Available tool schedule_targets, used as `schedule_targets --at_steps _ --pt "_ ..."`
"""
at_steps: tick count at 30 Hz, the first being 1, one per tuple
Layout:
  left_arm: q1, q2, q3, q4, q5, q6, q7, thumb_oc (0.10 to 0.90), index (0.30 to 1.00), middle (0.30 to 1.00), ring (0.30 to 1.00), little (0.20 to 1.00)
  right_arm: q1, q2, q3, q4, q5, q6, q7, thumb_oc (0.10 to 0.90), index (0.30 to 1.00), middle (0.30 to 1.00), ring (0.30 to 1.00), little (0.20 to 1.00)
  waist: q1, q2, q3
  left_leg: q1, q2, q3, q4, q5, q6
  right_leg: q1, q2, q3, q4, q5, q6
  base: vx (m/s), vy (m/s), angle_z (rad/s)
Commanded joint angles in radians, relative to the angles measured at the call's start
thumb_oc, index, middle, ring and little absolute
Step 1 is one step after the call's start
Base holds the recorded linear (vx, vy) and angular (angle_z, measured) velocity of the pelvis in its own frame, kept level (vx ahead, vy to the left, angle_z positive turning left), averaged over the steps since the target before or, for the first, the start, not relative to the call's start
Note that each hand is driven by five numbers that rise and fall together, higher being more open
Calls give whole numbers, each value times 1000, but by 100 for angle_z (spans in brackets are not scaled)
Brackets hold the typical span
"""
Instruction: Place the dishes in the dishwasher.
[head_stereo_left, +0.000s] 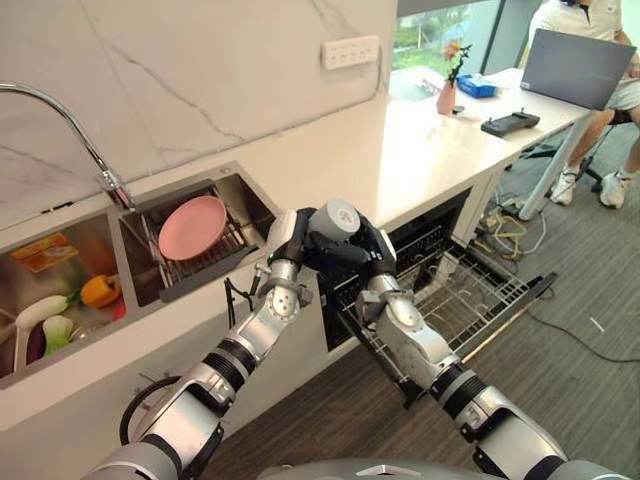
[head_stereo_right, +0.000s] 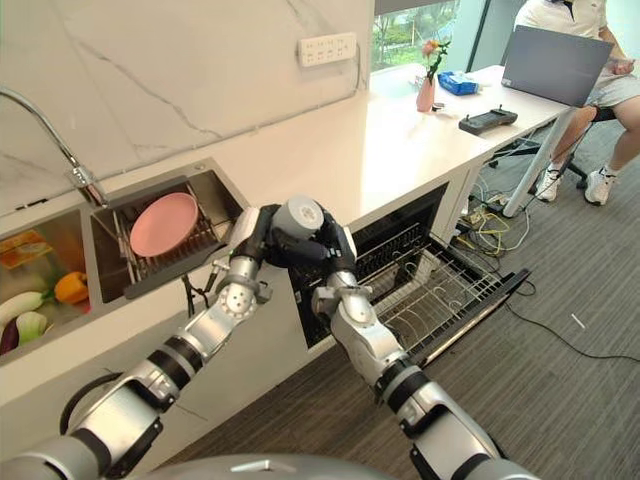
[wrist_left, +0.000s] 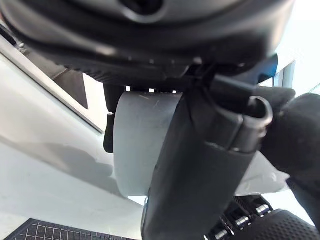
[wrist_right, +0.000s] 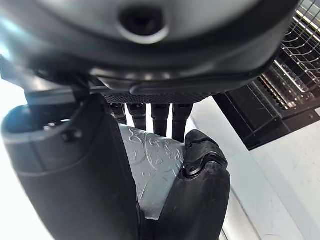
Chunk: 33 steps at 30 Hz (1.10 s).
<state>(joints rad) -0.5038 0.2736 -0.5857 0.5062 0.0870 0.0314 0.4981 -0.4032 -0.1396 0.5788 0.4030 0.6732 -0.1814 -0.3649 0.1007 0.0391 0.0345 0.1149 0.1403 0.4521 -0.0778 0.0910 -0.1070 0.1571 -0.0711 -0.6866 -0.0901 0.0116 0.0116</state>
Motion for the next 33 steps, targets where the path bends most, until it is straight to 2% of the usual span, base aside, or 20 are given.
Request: schedule_targets --at_steps 1,2,3,4,5,6,10,16,18,20,23,26,27,29,33 --pt "-294 -242 -261 14 74 -166 20 400 300 300 300 300 -302 273 10 -68 -52 -108 -15 400 300 300 300 300 13 3 -22 -8 45 47 1 39 -21 29 -80 13 17 -2 113 0 0 0" --pt "-295 -244 -262 16 73 -165 25 400 300 300 300 300 -305 273 4 -72 -62 -111 -27 400 300 300 300 300 12 4 -22 -8 45 47 1 40 -21 29 -81 12 18 -2 113 0 0 0" --pt "-302 -248 -266 22 77 -167 40 762 844 844 844 844 -315 267 -15 -83 -102 -120 -59 400 300 300 300 300 8 7 -24 -7 45 48 1 40 -21 29 -84 8 20 -1 115 0 0 0" --pt "-303 -250 -268 23 78 -168 43 800 900 900 900 900 -319 263 -25 -88 -123 -125 -75 400 300 300 300 300 6 8 -25 -6 45 48 1 40 -21 30 -85 8 20 -2 115 0 0 0" --pt "-304 -250 -269 24 79 -168 44 800 900 900 900 900 -319 263 -25 -89 -125 -124 -78 400 300 300 300 300 6 8 -24 -7 45 48 1 40 -21 30 -85 8 20 -2 115 0 0 0" --pt "-306 -250 -272 25 78 -174 45 800 900 900 900 900 -332 246 -55 -100 -190 -133 -115 400 300 300 300 300 0 13 -25 -7 44 46 1 40 -21 29 -86 8 19 -4 116 0 0 0" --pt "-308 -245 -278 19 93 -189 49 800 900 900 900 900 -347 206 -112 -130 -317 -148 -179 400 300 300 300 300 -7 19 -24 -5 43 43 0 40 -20 33 -89 4 18 -8 117 0 0 0" --pt "-290 -211 -279 -21 121 -201 41 800 900 900 900 900 -327 159 -198 -206 -361 -185 -246 400 300 300 300 300 -14 25 -25 2 39 39 0 36 -20 40 -89 5 16 -12 119 1 3 1" --pt "-264 -168 -256 -62 124 -196 41 800 900 900 900 900 -308 141 -268 -318 -337 -224 -285 400 300 300 300 300 -19 31 -25 6 38 41 0 34 -20 39 -90 7 15 -13 120 38 4 0" --pt "-254 -144 -248 -90 123 -196 31 800 900 900 900 900 -297 124 -293 -371 -368 -220 -299 400 300 300 300 300 -18 31 -26 7 38 40 0 34 -20 39 -90 7 15 -14 121 16 -2 0" --pt "-205 -75 -220 -199 131 -221 4 800 900 900 900 900 -289 68 -389 -481 -494 -217 -368 400 300 300 300 300 -11 37 -30 6 41 34 0 35 -22 42 -90 5 12 -17 123 24 -10 1" --pt "-179 -44 -210 -245 135 -230 -5 800 900 900 900 900 -289 49 -437 -518 -541 -219 -409 400 300 300 300 300 -5 38 -30 5 42 32 0 36 -24 43 -89 5 11 -19 123 0 0 0" --pt "-153 -18 -194 -275 131 -245 -13 800 900 900 900 900 -287 11 -486 -540 -588 -219 -435 400 300 300 300 300 -2 40 -29 2 42 27 0 37 -24 42 -86 4 11 -22 122 0 0 0" --pt "-124 7 -182 -309 125 -255 -26 800 900 900 900 900 -280 -18 -516 -553 -634 -211 -455 400 300 300 300 300 4 40 -28 0 42 23 0 38 -24 42 -83 3 11 -26 121 16 -13 8" --pt "-59 52 -149 -374 117 -273 -45 800 900 900 900 900 -240 -57 -564 -567 -666 -208 -467 400 300 300 300 300 10 43 -24 -3 43 17 0 39 -26 44 -78 -2 10 -31 119 -3 -12 9"
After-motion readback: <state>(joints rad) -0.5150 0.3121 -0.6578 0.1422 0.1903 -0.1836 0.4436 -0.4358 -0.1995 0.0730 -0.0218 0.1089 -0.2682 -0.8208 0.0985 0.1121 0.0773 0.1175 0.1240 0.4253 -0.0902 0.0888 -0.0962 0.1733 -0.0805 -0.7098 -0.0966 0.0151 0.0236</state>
